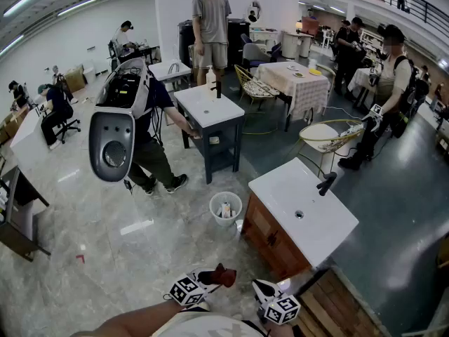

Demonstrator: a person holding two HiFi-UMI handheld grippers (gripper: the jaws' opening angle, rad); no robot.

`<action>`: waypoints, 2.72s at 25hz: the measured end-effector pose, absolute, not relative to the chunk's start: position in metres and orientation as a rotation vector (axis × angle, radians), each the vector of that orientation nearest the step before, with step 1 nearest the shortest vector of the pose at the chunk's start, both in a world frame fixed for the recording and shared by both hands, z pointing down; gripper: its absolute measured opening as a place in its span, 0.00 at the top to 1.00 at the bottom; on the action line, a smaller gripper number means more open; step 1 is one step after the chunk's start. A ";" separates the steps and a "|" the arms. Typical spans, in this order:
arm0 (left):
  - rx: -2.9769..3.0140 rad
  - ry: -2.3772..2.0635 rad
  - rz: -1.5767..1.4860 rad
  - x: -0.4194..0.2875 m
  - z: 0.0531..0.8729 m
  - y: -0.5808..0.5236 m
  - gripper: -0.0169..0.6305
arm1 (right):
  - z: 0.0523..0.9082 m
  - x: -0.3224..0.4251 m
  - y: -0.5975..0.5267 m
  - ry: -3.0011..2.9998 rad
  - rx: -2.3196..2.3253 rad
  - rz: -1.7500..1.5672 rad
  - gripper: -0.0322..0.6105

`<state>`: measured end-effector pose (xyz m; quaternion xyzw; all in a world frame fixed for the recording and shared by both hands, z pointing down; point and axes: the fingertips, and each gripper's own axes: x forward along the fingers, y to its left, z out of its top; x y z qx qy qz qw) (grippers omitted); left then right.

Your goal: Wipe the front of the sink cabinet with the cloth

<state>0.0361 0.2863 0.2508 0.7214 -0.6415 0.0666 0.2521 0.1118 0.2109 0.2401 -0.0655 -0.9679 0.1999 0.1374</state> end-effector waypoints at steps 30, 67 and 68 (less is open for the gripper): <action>1.886 -1.839 0.066 -0.030 0.244 0.349 0.76 | 0.223 0.059 0.230 -2.811 -0.072 0.569 0.93; 2.082 -1.520 0.264 -0.117 0.275 0.171 0.76 | 0.270 -0.022 0.085 -2.758 0.233 0.724 0.93; 2.092 -1.508 0.274 -0.118 0.275 0.161 0.76 | 0.271 -0.024 0.077 -2.758 0.236 0.725 0.93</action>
